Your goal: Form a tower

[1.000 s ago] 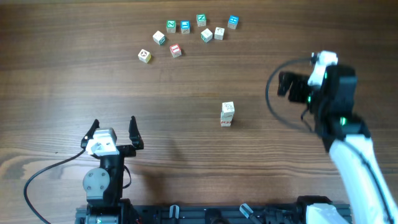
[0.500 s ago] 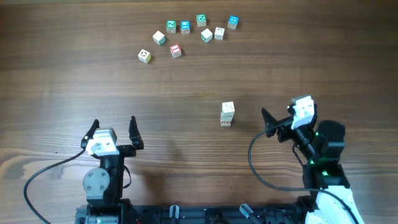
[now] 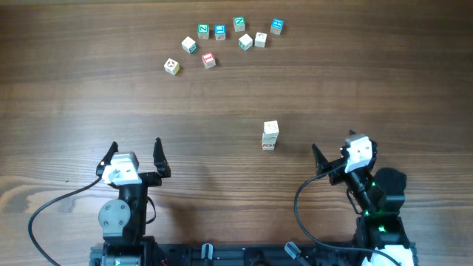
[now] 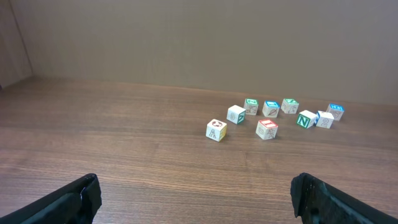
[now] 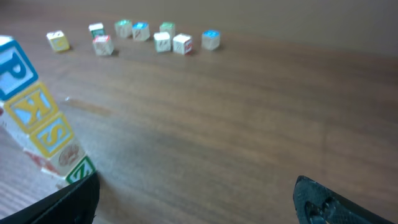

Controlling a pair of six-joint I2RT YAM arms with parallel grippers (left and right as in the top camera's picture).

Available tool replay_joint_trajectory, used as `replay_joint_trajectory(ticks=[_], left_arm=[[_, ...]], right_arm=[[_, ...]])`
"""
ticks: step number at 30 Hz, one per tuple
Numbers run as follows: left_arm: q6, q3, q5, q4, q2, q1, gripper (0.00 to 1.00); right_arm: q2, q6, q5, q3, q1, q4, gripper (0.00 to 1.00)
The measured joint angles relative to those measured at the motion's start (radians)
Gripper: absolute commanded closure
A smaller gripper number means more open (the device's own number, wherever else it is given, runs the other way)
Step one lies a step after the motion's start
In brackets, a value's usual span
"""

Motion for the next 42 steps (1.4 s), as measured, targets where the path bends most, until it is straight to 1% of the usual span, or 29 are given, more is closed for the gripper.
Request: replay_joint_trajectory(ticks=[4, 9, 13, 17, 22, 29, 42], left_arm=[[0.0, 0.0, 0.0, 0.0, 0.0, 0.0, 0.0], [0.0, 0.0, 0.0, 0.0, 0.0, 0.0, 0.0], [0.0, 0.0, 0.0, 0.0, 0.0, 0.0, 0.0], [0.0, 0.0, 0.0, 0.0, 0.0, 0.0, 0.0], [0.0, 0.0, 0.0, 0.0, 0.0, 0.0, 0.0], [0.0, 0.0, 0.0, 0.0, 0.0, 0.0, 0.0], [0.0, 0.0, 0.0, 0.0, 0.0, 0.0, 0.0]], right_arm=[[-0.087, 0.035, 0.068, 0.0, 0.013, 0.0, 0.0], [-0.216, 0.047, 0.159, 0.0, 0.092, -0.014, 0.0], [-0.338, 0.066, 0.191, 0.0, 0.101, -0.12, 0.0], [-0.466, 0.07, 0.199, -0.002, 0.098, -0.277, 0.0], [-0.575, 0.069, 0.199, -0.002, 0.071, -0.277, 0.0], [-0.576, 0.069, 0.177, -0.002, -0.002, -0.278, 0.0], [-0.576, 0.071, 0.172, -0.002, -0.006, -0.278, 0.0]])
